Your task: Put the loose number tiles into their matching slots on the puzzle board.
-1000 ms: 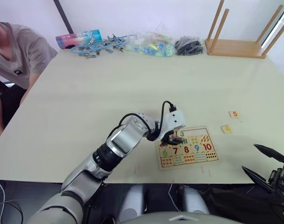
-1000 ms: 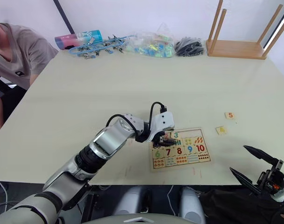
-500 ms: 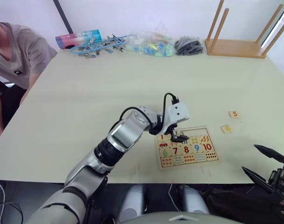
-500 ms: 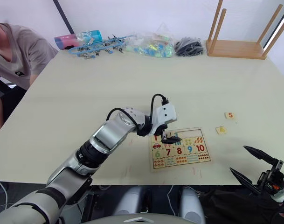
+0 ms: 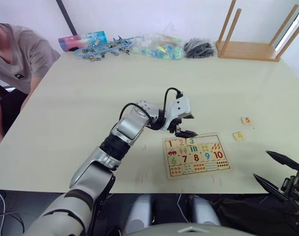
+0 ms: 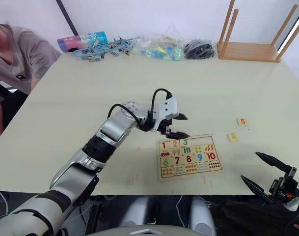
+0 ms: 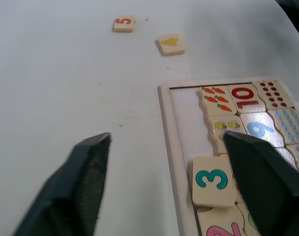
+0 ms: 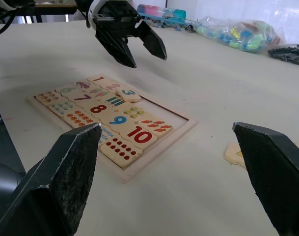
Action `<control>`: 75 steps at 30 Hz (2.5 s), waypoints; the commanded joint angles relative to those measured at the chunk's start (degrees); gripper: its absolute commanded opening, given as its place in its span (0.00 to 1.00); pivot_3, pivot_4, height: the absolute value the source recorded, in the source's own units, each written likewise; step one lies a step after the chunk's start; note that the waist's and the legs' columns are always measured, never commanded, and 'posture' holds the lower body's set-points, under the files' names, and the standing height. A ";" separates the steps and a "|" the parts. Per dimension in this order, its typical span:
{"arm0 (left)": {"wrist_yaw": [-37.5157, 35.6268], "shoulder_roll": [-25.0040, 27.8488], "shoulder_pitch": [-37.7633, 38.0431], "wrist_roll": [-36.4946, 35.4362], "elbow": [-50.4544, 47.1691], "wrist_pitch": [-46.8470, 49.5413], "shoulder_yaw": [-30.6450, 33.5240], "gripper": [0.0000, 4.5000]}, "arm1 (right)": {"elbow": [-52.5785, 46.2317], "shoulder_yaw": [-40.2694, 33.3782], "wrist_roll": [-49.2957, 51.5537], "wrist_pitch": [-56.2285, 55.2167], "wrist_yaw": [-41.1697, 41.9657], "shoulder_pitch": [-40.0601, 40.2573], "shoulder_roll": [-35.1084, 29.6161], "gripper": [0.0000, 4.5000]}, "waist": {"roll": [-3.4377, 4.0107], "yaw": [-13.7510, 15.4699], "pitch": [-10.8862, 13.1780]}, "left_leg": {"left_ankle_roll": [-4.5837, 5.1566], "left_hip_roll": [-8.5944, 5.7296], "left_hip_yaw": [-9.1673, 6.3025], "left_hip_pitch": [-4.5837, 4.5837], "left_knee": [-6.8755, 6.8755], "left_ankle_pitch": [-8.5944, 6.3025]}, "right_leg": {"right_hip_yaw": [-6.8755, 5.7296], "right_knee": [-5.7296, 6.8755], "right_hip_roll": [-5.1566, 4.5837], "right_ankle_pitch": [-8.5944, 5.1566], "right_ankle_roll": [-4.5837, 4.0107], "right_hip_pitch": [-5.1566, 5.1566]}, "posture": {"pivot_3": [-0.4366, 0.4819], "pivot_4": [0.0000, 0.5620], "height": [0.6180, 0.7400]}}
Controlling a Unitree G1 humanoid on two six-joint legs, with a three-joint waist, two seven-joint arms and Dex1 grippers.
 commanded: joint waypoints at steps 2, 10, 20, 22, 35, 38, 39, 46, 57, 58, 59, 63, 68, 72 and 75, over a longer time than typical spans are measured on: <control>-6.75 0.55 -0.71 -0.41 3.00 -7.83 0.96 0.35 | -1.09 -0.56 0.30 -1.07 -0.43 0.67 0.27 1.00 | 0.00 -0.01 0.00 | 0.01 0.00 0.01 -0.01 0.00 -0.01 | 0.00 0.00 0.00 0.00 0.00 0.00 | 0.48 0.27 1.00; -13.12 0.01 -0.27 -0.01 5.94 -11.55 0.65 0.02 | -1.80 -0.66 0.36 -1.06 -1.22 1.08 0.11 1.00 | 0.00 -0.01 0.00 | 0.21 0.00 0.01 -0.01 0.01 -0.12 | 0.00 0.01 0.01 0.00 0.01 0.00 | 0.48 0.27 1.00; -16.06 -0.77 0.25 2.81 9.79 -18.30 -0.19 0.02 | -2.59 -0.49 0.35 -1.12 -1.82 1.49 0.24 1.00 | 0.00 -0.03 0.00 | 0.23 -0.02 0.01 0.00 0.01 -0.13 | 0.00 0.01 0.02 0.01 0.01 0.00 | 0.48 0.27 1.00; -15.96 -1.25 0.13 3.00 10.74 -19.18 0.24 0.02 | -2.61 -0.47 0.33 -1.13 -1.91 1.48 0.25 1.00 | 0.00 -0.02 0.00 | 0.23 -0.02 0.01 0.00 0.01 -0.13 | -0.01 0.02 0.03 0.01 0.01 0.00 | 0.48 0.27 1.00; -16.75 -2.74 0.04 5.31 14.84 -23.68 0.21 0.02 | -2.67 -0.17 0.18 -1.57 -2.17 1.73 0.52 1.00 | 0.00 -0.01 0.00 | 0.24 -0.02 0.00 0.00 0.02 -0.14 | -0.01 0.02 0.03 0.01 0.02 -0.01 | 0.48 0.27 1.00; -16.73 -3.13 -0.08 5.73 15.53 -24.04 0.35 0.02 | -2.69 -0.18 0.20 -1.53 -2.29 1.74 0.45 1.00 | 0.00 -0.02 0.00 | 0.24 -0.01 0.00 0.00 0.02 -0.14 | -0.01 0.02 0.03 0.01 0.02 0.00 | 0.48 0.27 1.00; -16.76 -3.23 -0.07 5.77 15.59 -24.07 0.41 0.02 | -2.68 -0.17 0.19 -1.59 -2.28 1.78 0.48 1.00 | 0.00 -0.02 0.00 | 0.24 -0.02 0.00 0.00 0.02 -0.14 | -0.01 0.02 0.03 0.01 0.02 0.00 | 0.48 0.27 1.00; -16.65 -3.73 -0.44 6.34 16.78 -24.85 0.53 0.02 | -2.60 -0.16 0.15 -1.69 -2.31 1.80 0.46 1.00 | 0.00 -0.02 0.00 | 0.24 -0.01 0.00 0.00 0.01 -0.14 | -0.01 0.03 0.03 0.01 0.02 0.00 | 0.48 0.27 1.00; -16.49 -4.27 -0.40 6.78 17.45 -25.48 0.72 0.02 | -2.88 -0.34 0.23 -1.74 -2.31 2.23 0.52 1.00 | 0.00 -0.01 0.00 | 0.24 0.00 0.00 0.00 0.02 -0.14 | -0.01 0.04 0.03 0.01 0.02 0.00 | 0.48 0.27 1.00; -16.49 -4.31 -0.37 6.77 17.41 -25.45 0.71 0.02 | -2.84 -0.30 0.19 -1.80 -2.32 2.21 0.58 1.00 | 0.00 -0.01 0.00 | 0.24 0.00 0.00 0.00 0.02 -0.14 | -0.01 0.04 0.03 0.01 0.02 0.00 | 0.48 0.27 1.00; -16.47 -4.37 -0.34 6.76 17.31 -25.34 0.69 0.02 | -2.73 -0.21 0.11 -1.91 -2.29 2.18 0.66 1.00 | 0.00 -0.02 0.00 | 0.24 -0.01 0.00 0.00 0.02 -0.14 | -0.01 0.04 0.03 0.01 0.02 0.00 | 0.48 0.27 1.00; -16.48 -4.53 -0.32 6.70 17.02 -25.14 0.69 0.02 | -2.38 -0.09 0.06 -2.13 -2.16 2.12 0.75 1.00 | 0.00 -0.02 0.00 | 0.24 0.00 0.00 0.00 0.02 -0.14 | -0.01 0.04 0.03 0.01 0.02 -0.01 | 0.48 0.27 1.00; -16.73 -4.53 -0.52 6.61 16.52 -25.20 0.70 0.02 | -2.07 -0.20 0.14 -2.18 -2.03 1.98 0.64 1.00 | 0.00 -0.02 0.00 | 0.24 0.00 0.00 0.00 0.02 -0.14 | -0.01 0.03 0.03 0.01 0.02 -0.01 | 0.48 0.27 1.00; -16.84 -4.80 -0.29 6.66 15.93 -25.13 0.34 0.02 | -1.75 -0.17 0.13 -2.42 -1.90 1.91 0.80 1.00 | 0.00 -0.02 0.00 | 0.24 0.00 0.00 0.00 0.02 -0.14 | -0.01 0.04 0.03 0.01 0.02 -0.01 | 0.48 0.27 1.00; -16.55 -5.19 -0.10 6.97 16.06 -25.37 0.05 0.02 | -1.61 -0.12 0.14 -2.56 -1.85 1.89 0.87 1.00 | 0.00 -0.02 0.00 | 0.24 -0.01 0.00 0.00 0.02 -0.14 | -0.01 0.04 0.03 0.01 0.02 0.00 | 0.48 0.27 1.00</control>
